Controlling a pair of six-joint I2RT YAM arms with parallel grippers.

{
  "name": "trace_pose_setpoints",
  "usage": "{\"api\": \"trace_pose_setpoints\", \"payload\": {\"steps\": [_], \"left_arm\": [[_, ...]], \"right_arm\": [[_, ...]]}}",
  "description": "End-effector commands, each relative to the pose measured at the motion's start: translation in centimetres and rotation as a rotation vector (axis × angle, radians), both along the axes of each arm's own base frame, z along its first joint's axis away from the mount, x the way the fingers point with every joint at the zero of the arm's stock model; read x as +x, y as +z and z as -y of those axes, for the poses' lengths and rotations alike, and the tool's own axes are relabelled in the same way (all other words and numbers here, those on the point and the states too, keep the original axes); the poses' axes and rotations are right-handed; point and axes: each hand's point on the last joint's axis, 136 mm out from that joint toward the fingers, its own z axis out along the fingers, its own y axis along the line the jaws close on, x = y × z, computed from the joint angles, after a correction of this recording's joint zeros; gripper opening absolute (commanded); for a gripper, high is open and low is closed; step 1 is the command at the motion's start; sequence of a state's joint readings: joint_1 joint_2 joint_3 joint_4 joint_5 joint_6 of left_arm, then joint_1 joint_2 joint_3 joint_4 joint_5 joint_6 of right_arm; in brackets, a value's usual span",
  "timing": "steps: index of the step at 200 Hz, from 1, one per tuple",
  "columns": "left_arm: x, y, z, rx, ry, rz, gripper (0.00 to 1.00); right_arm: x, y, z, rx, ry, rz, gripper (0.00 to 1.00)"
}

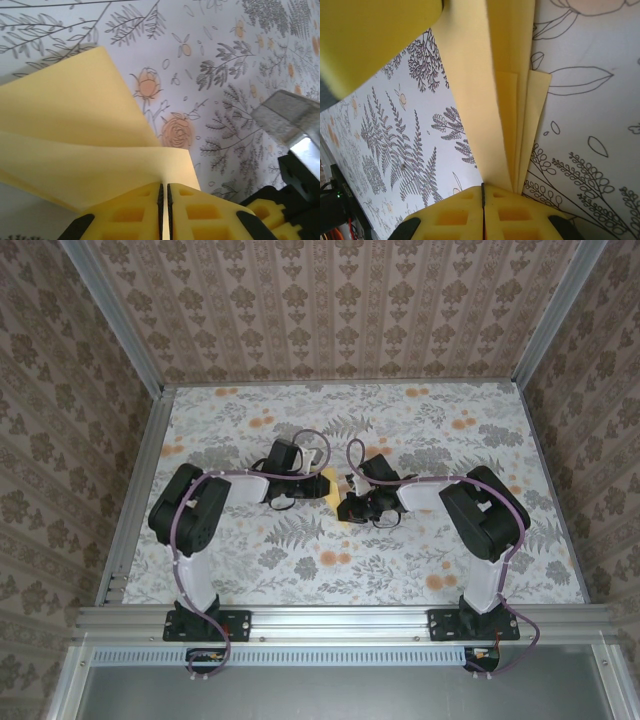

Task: Fold a paper plane with a square sheet of paper (pick it up from the middle)
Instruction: Fold the wing for the fifth time at the center of the table.

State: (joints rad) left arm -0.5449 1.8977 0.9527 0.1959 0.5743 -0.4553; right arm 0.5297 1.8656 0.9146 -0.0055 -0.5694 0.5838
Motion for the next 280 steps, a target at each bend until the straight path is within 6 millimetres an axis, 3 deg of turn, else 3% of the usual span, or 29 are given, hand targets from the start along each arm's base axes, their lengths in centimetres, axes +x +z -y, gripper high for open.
{"api": "trace_pose_setpoints", "payload": {"steps": [1,84,196,280], "left_arm": [[0.3,-0.9,-0.3,-0.001,-0.017,0.021,0.13],[1.7,-2.2,-1.3,0.042,0.010,0.004,0.13],[3.2,-0.8,-0.7,0.036,-0.023,0.046,0.15],[5.0,-2.4,-2.2,0.088,0.047,0.002,0.14]], "right_arm": [[-2.0,-3.8,2.4,-0.130,-0.040,-0.120,0.07],[-2.5,-4.2,2.7,-0.143,-0.030,-0.132,0.07],[-3.0,-4.8,3.3,-0.173,-0.029,-0.141,0.07],[-3.3,-5.0,3.5,-0.180,-0.019,-0.149,0.07]]}}
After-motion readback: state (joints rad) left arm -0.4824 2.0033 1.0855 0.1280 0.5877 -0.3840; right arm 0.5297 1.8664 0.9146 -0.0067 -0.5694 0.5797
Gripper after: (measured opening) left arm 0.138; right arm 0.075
